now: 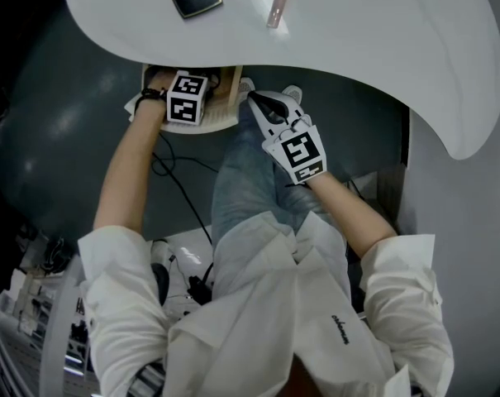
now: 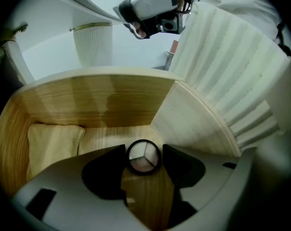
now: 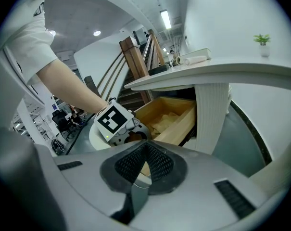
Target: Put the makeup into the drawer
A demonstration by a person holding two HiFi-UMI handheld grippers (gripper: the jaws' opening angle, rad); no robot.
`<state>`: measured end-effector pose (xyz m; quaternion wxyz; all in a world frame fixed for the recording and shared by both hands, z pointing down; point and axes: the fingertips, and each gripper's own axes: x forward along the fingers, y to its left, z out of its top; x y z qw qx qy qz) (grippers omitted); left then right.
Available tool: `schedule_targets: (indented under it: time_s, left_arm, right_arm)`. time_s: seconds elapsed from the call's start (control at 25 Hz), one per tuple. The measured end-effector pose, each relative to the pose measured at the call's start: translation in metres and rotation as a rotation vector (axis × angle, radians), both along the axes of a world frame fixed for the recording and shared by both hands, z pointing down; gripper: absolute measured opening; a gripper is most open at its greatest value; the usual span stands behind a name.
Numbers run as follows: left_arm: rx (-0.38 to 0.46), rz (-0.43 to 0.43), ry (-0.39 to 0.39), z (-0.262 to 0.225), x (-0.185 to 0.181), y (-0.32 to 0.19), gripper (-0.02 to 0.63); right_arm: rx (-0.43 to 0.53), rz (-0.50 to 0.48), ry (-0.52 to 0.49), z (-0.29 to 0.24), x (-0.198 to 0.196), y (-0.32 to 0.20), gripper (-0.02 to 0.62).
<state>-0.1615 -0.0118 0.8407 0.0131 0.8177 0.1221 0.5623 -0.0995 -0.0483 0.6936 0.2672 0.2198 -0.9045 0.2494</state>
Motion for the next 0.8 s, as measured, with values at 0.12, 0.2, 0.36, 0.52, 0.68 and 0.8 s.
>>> schedule_targets:
  time_s: [0.12,0.2,0.36,0.52,0.68,0.8]
  left_arm:
    - [0.034,0.008,0.001,-0.008,-0.002,-0.005,0.242]
    - [0.07,0.024,0.018,-0.022,0.0,-0.006,0.241]
    - [0.181,0.039,0.1,-0.075,0.013,-0.007,0.184]
    - [0.292,-0.064,0.236,-0.157,0.039,-0.015,0.111]
    - [0.423,-0.239,0.409,-0.253,0.062,-0.031,0.05]
    - [0.516,-0.548,0.592,-0.343,0.062,-0.066,0.04]
  right_arm:
    - [0.002,0.006,-0.003,-0.005,0.003,0.001,0.017]
    - [-0.004,0.016,-0.017,-0.015,0.005,0.003,0.017]
    - [-0.013,0.049,-0.086,-0.066,0.01,0.001,0.017]
    - [0.035,0.095,-0.159,-0.123,0.028,-0.004,0.017]
    - [0.144,0.163,-0.176,-0.184,0.055,-0.027,0.017]
    - [0.251,0.252,-0.191,-0.238,0.087,-0.047,0.017]
